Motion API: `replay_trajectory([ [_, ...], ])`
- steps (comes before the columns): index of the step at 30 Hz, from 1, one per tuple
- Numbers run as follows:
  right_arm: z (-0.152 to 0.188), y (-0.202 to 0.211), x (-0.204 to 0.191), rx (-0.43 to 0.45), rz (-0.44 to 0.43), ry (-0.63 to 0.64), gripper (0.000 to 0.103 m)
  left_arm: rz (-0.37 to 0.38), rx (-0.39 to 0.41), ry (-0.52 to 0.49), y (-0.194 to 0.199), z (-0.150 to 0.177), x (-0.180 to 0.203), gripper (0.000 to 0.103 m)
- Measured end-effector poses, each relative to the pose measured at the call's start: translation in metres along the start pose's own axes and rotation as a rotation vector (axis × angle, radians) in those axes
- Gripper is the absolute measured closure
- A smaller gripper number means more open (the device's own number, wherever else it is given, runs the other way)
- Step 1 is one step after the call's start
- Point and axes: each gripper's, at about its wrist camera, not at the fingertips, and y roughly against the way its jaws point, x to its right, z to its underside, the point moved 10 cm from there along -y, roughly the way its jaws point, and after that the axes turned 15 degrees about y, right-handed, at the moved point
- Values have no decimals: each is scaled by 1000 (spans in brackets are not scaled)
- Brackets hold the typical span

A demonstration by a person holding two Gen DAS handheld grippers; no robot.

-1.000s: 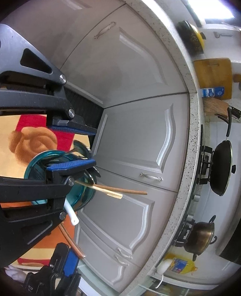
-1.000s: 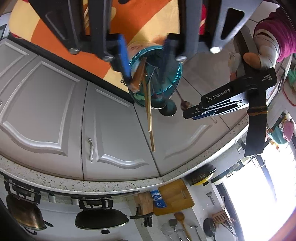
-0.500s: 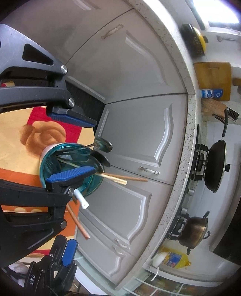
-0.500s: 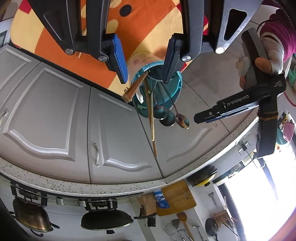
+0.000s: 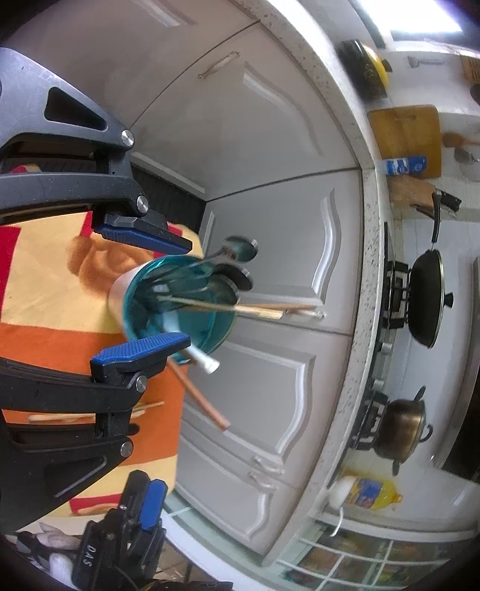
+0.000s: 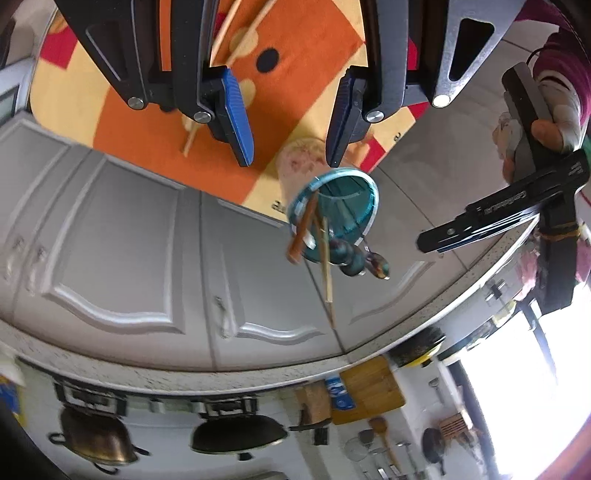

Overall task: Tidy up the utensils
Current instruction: 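Move both open tools back down to the remaining sticks on the cloth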

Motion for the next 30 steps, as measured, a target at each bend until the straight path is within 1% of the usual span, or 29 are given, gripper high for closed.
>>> replay_trajectory([
  [2,9,5,5,-2,11,-15,64,6,-12,-6,1,9,5,60],
  [7,35,13,10,-42,44,-11,63,17,-41,-30,0,29,19,60],
  [14,64,22,20,-72,56,-36,61,37,-74,-59,-1,54,34,60],
  [20,88,19,26,-123,70,-50,60,65,-133,-73,-10,79,48,60],
  [25,111,6,38,-178,89,-78,60,121,-226,-78,-24,107,58,60],
  [28,119,-6,44,-191,82,-102,60,126,-276,-70,-36,121,59,60],
  [30,122,-18,48,-215,98,-98,61,122,-307,-66,-44,130,59,60],
])
